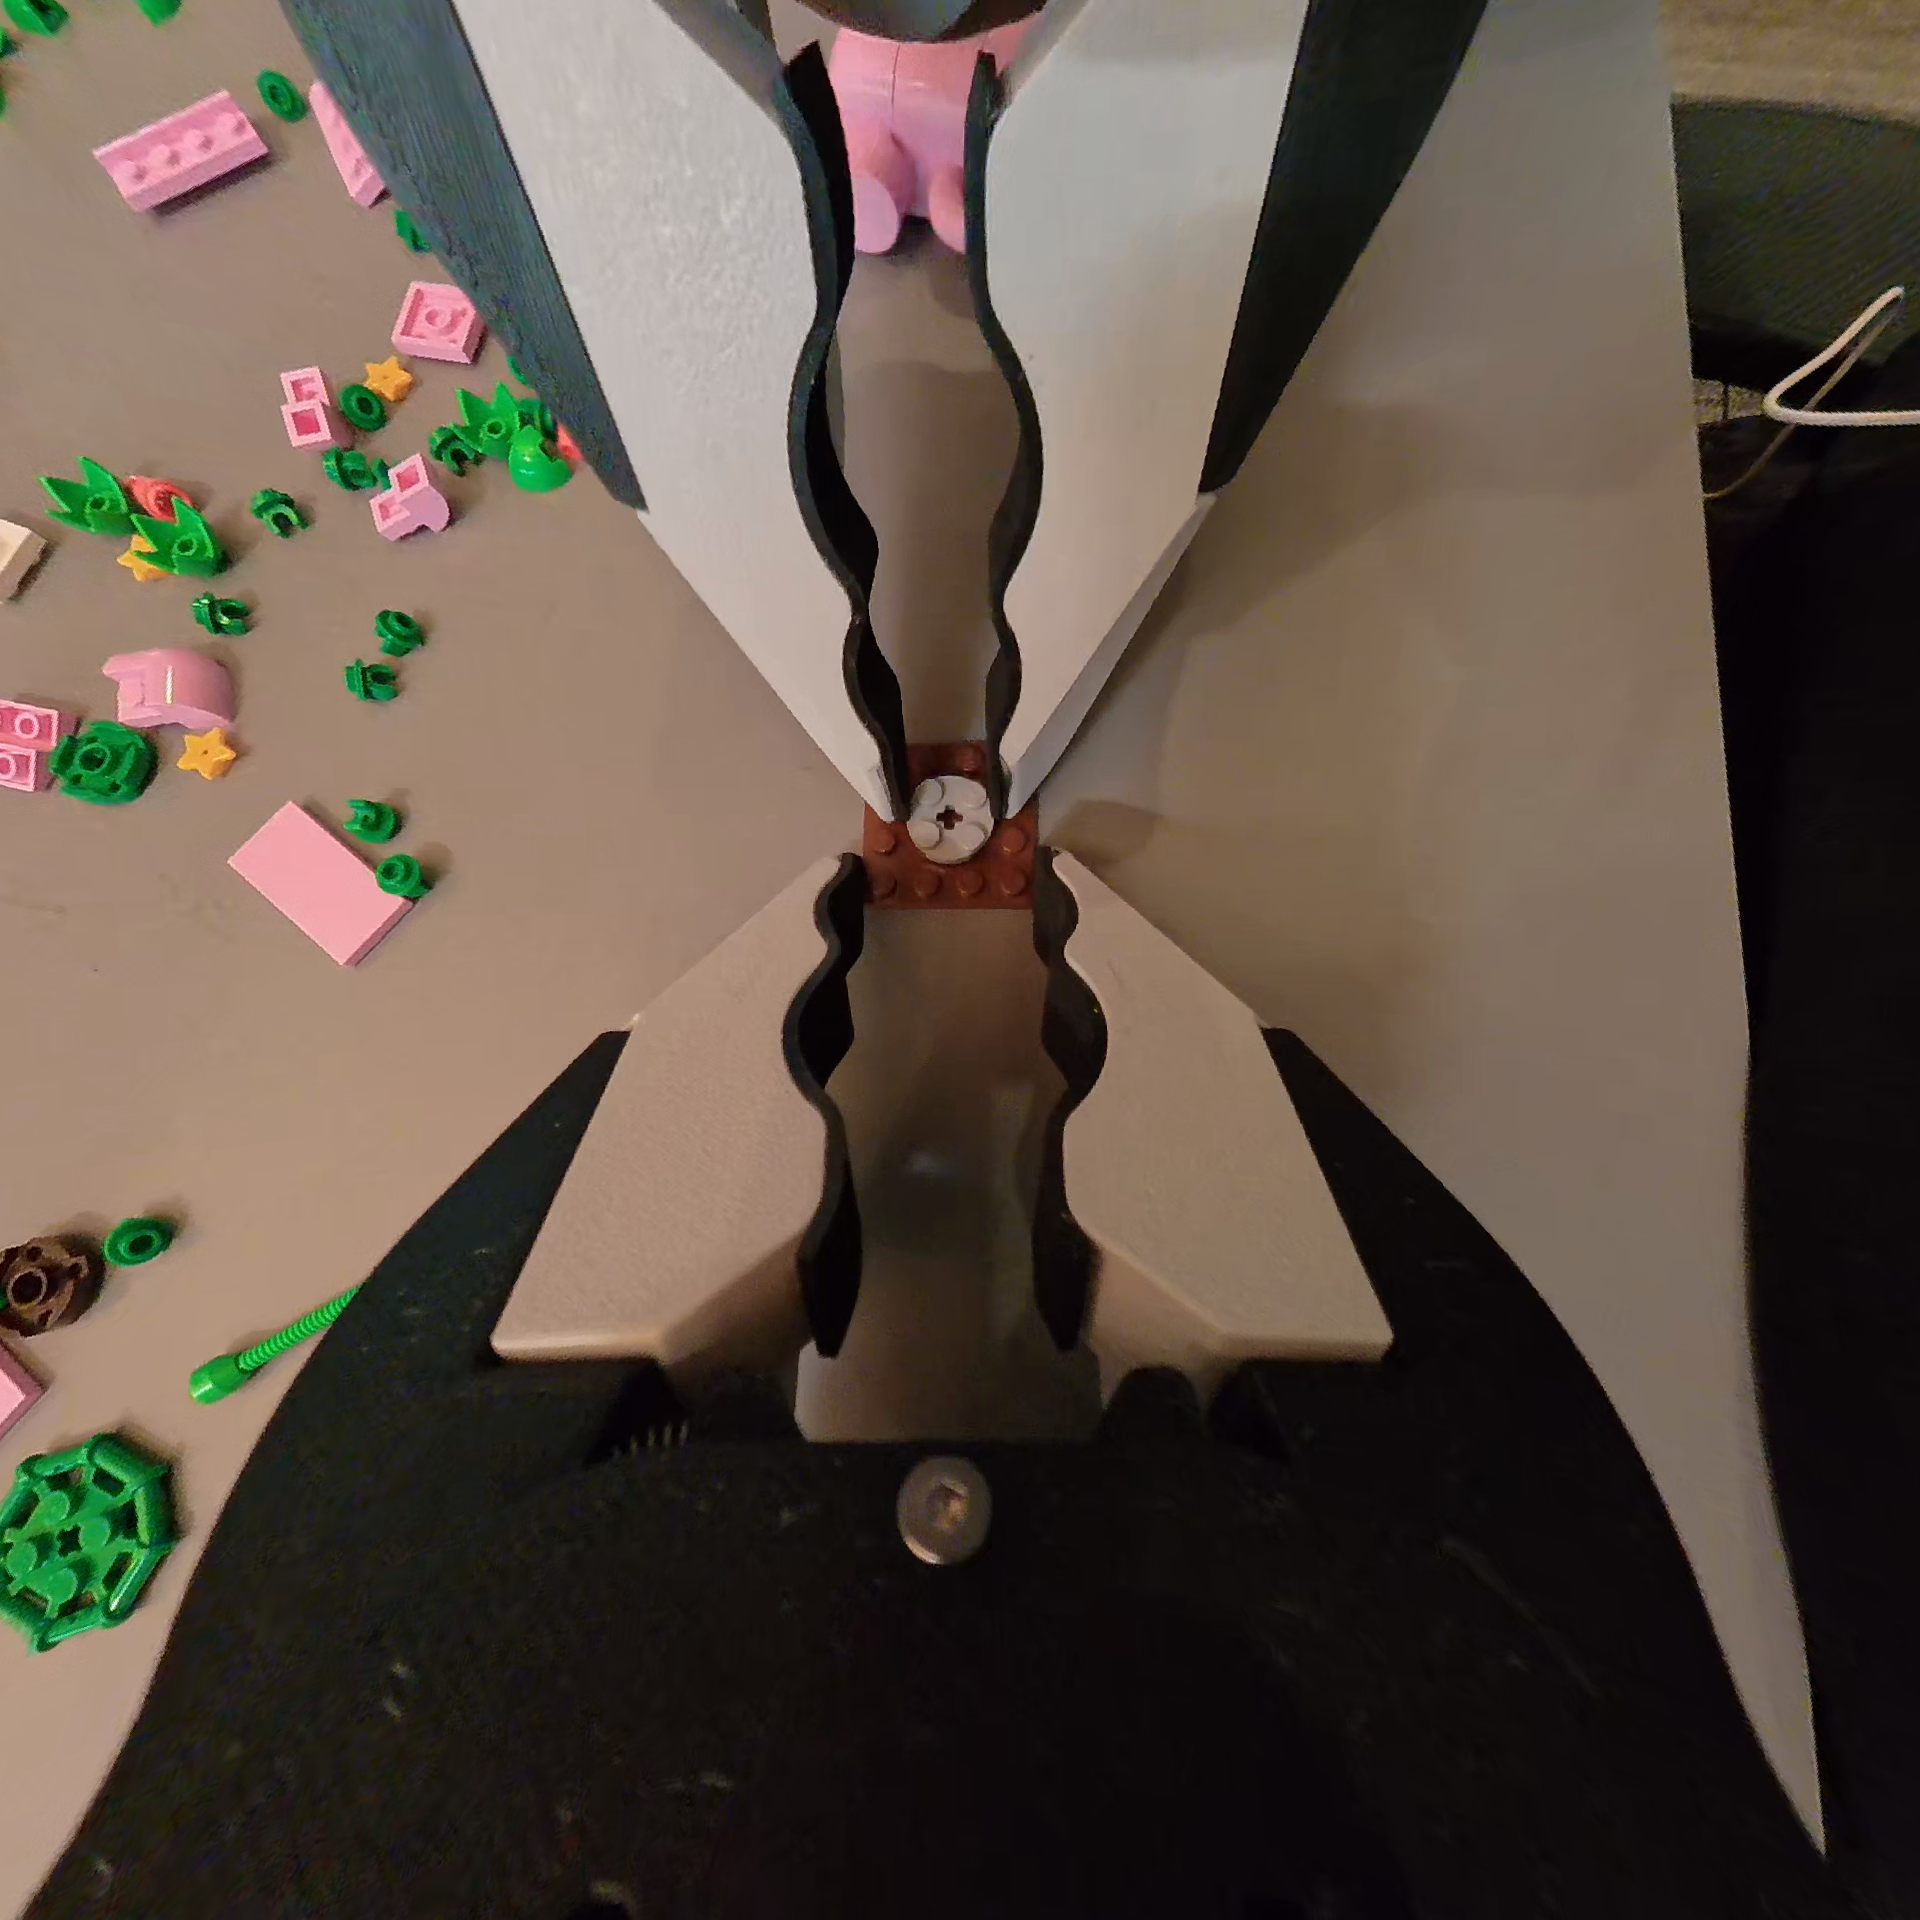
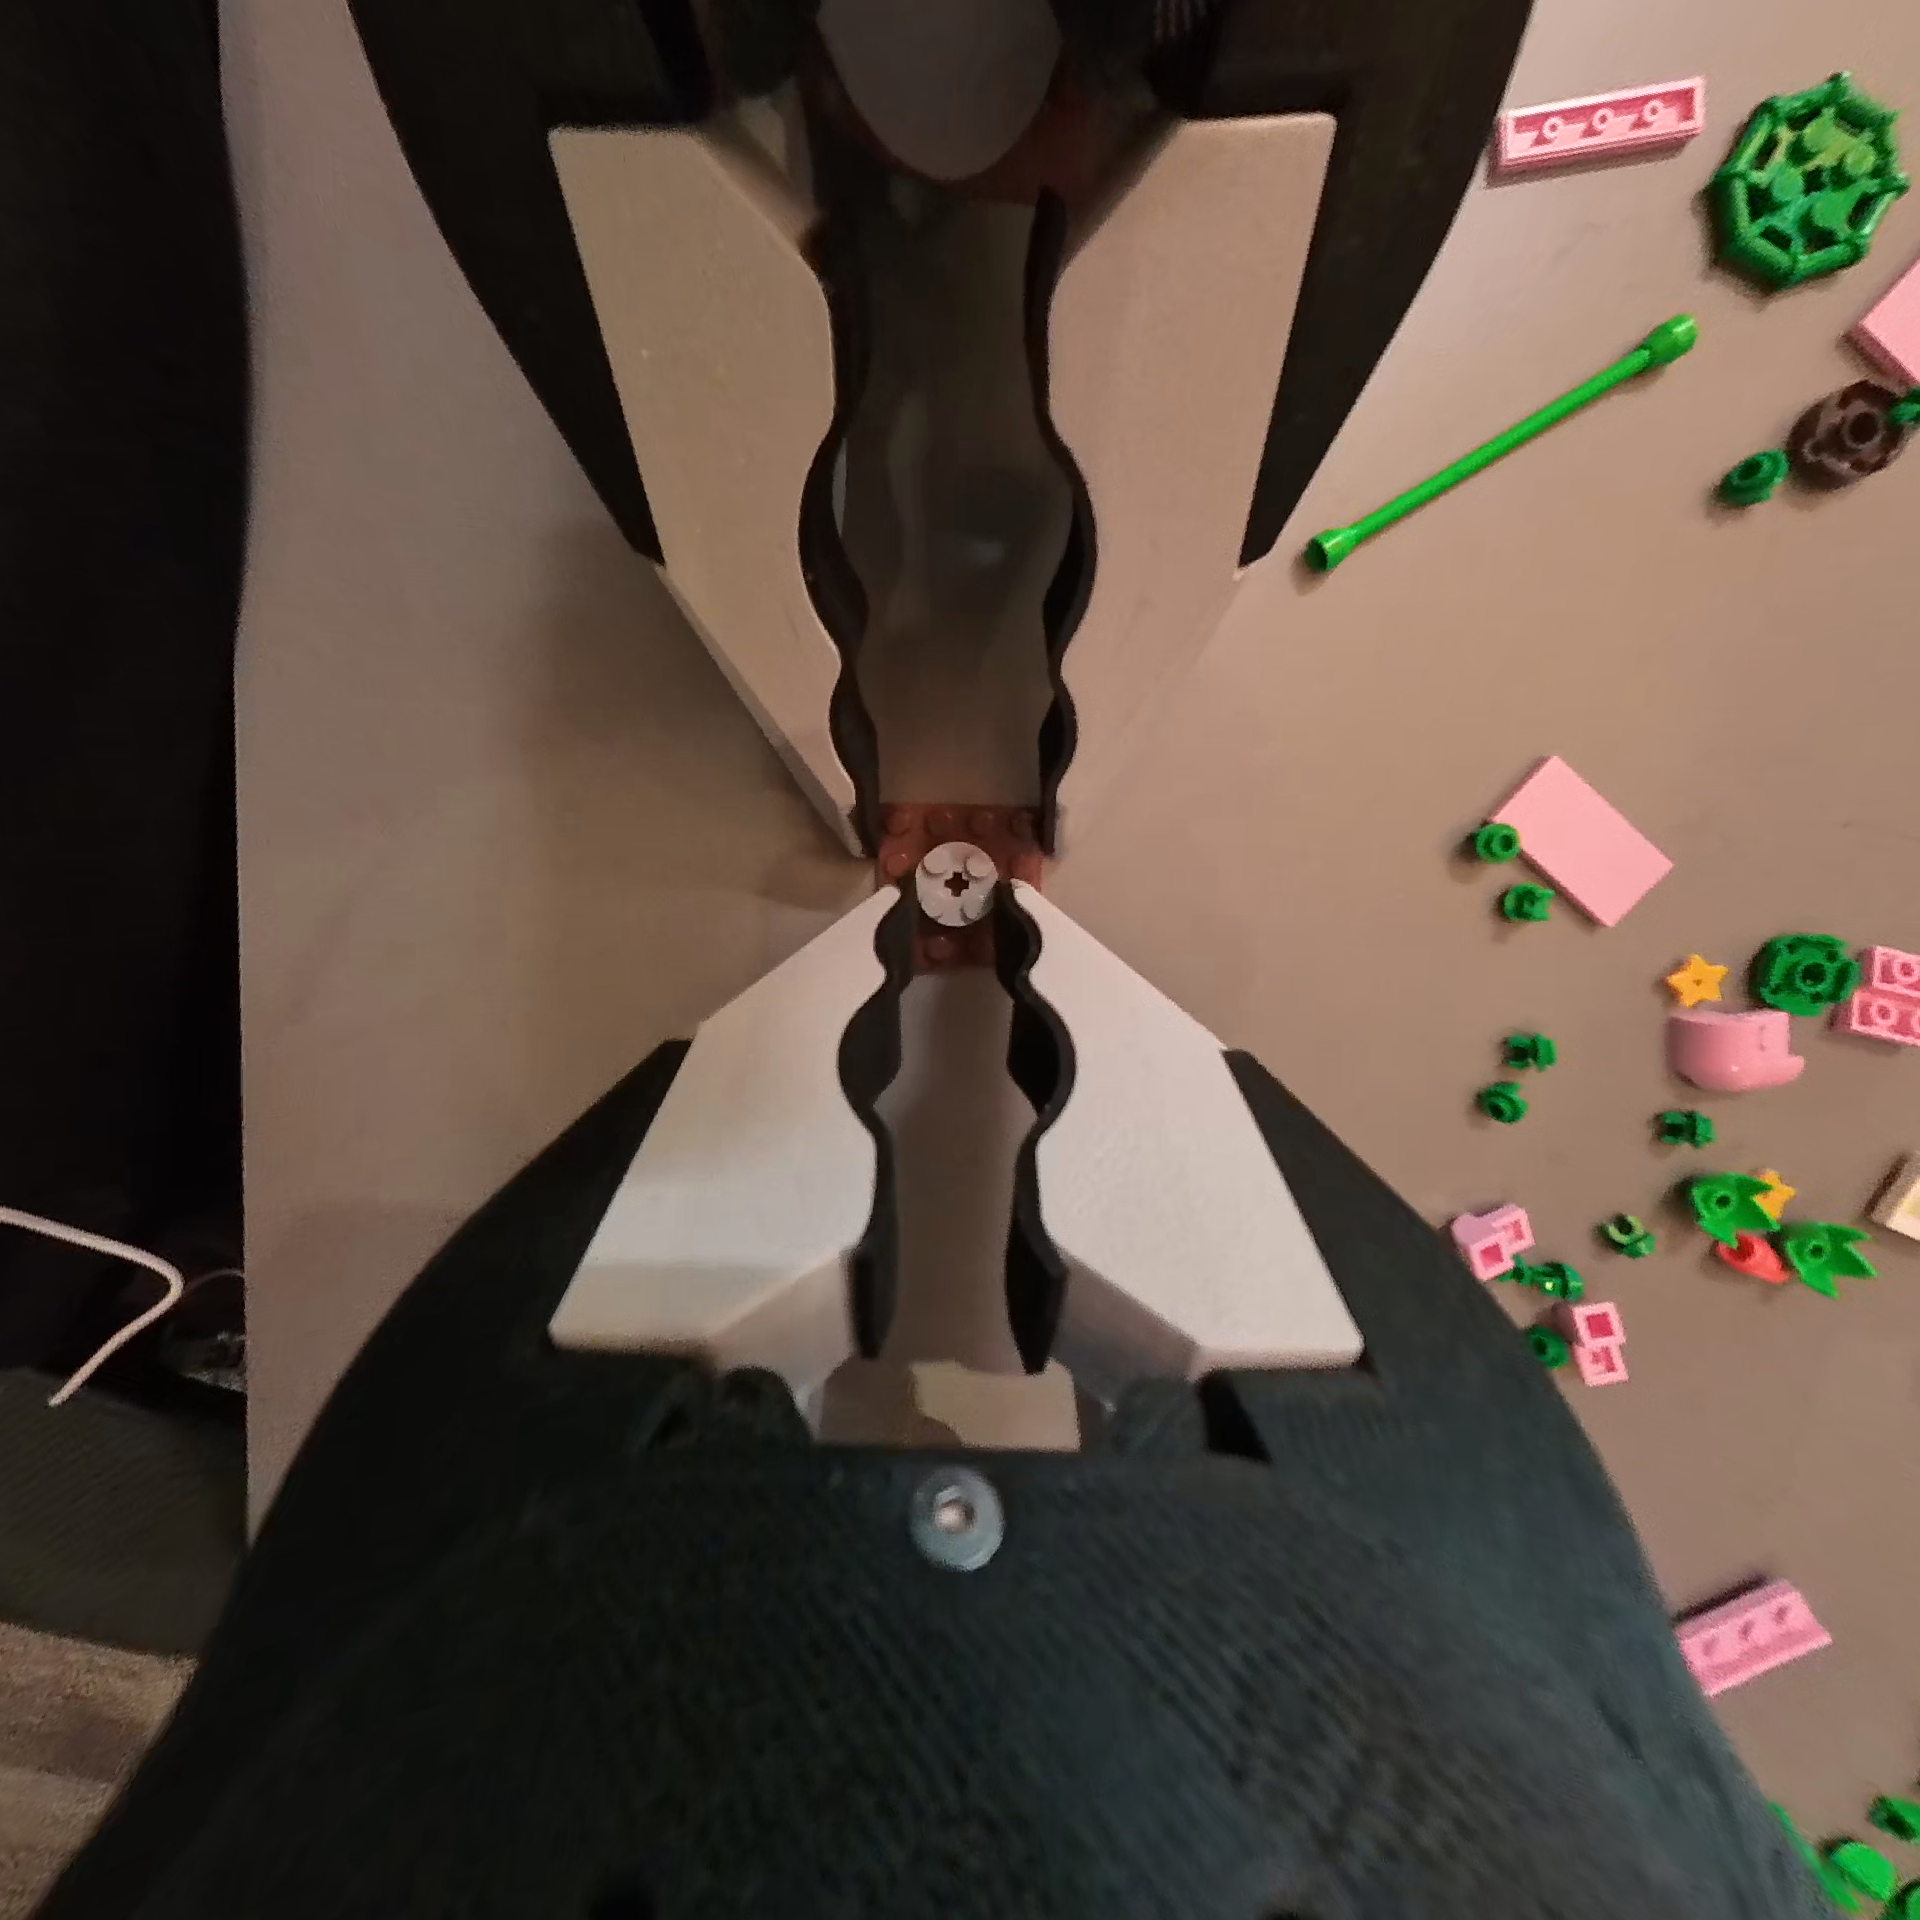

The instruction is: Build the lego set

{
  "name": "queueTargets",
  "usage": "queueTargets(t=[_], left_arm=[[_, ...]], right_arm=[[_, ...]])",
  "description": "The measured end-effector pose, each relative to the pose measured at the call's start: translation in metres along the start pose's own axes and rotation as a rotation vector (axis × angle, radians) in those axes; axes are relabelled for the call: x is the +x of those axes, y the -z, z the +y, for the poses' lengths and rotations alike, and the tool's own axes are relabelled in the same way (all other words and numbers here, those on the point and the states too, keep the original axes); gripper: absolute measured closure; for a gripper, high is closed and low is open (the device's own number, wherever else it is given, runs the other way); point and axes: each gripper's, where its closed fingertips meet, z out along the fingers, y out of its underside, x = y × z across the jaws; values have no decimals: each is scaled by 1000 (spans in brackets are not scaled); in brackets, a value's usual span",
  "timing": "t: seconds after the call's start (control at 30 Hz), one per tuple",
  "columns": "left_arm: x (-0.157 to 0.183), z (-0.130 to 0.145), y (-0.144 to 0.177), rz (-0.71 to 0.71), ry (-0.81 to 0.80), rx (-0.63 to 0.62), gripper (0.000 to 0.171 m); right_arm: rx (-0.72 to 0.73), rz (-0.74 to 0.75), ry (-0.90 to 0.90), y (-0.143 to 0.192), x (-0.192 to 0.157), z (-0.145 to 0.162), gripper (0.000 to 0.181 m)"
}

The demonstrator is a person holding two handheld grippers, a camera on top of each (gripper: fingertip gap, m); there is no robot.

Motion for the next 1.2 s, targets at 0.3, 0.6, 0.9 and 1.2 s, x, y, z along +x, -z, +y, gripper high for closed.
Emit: queueTargets(t=[0.3, 0.6, 0.9, 1.2], left_arm=[[0, 0, 0, 0, 0, 0, 140], [0, 0, 0, 1, 2, 0, 140], [0, 0, 0, 2, 2, 0, 140], [0, 0, 0, 3, 3, 0, 140]], right_arm=[[-20, -42, 69, 0, 0, 1, 168], [-9, -32, 61, 0, 0, 1, 166], [28, 3, -23, 5, -1, -4, 164], [-9, 47, -33, 1, 0, -4, 181]])
